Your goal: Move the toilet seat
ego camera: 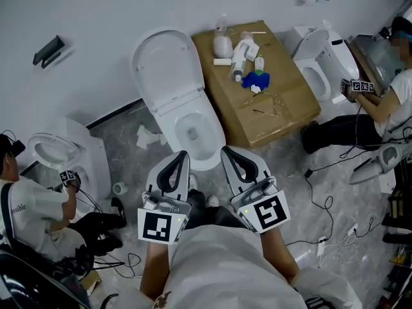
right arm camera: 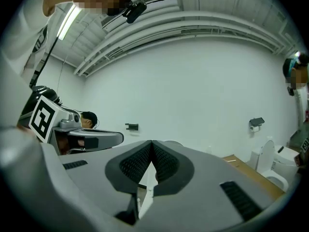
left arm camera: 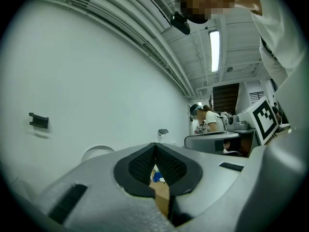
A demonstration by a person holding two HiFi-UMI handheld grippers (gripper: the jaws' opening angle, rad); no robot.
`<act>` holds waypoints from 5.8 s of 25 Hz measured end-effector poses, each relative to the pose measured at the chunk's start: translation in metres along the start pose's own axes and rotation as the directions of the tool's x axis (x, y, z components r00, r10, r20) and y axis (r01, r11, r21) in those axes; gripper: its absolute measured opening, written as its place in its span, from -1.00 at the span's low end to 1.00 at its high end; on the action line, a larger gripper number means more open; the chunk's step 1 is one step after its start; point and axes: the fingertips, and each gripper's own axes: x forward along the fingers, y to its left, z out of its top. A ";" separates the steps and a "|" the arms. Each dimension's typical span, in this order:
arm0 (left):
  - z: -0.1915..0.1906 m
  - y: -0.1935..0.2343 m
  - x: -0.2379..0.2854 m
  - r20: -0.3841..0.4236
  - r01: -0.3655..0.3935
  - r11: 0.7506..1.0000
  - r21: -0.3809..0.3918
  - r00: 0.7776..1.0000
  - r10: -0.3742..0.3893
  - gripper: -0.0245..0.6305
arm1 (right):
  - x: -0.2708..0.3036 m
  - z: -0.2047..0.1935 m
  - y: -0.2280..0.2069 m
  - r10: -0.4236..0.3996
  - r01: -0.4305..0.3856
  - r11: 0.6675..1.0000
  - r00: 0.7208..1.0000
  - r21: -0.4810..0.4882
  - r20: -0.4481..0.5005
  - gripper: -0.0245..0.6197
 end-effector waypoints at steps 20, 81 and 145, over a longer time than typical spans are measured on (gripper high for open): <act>-0.070 0.092 0.084 -0.065 0.132 0.984 -0.119 0.988 -0.140 -0.90 | 0.110 -0.042 -0.041 -0.106 0.106 0.994 0.984 -0.008 -0.141 -0.89; -0.528 0.096 0.081 -0.517 -0.132 0.948 -0.291 0.855 -0.040 -0.56 | 0.120 -0.523 -0.118 0.033 0.140 0.962 0.793 0.235 -0.608 -0.40; -0.703 0.093 0.026 -0.776 -0.465 0.816 -0.343 0.630 0.033 0.15 | 0.082 -0.704 -0.121 0.137 0.281 0.880 0.620 0.382 -0.773 0.35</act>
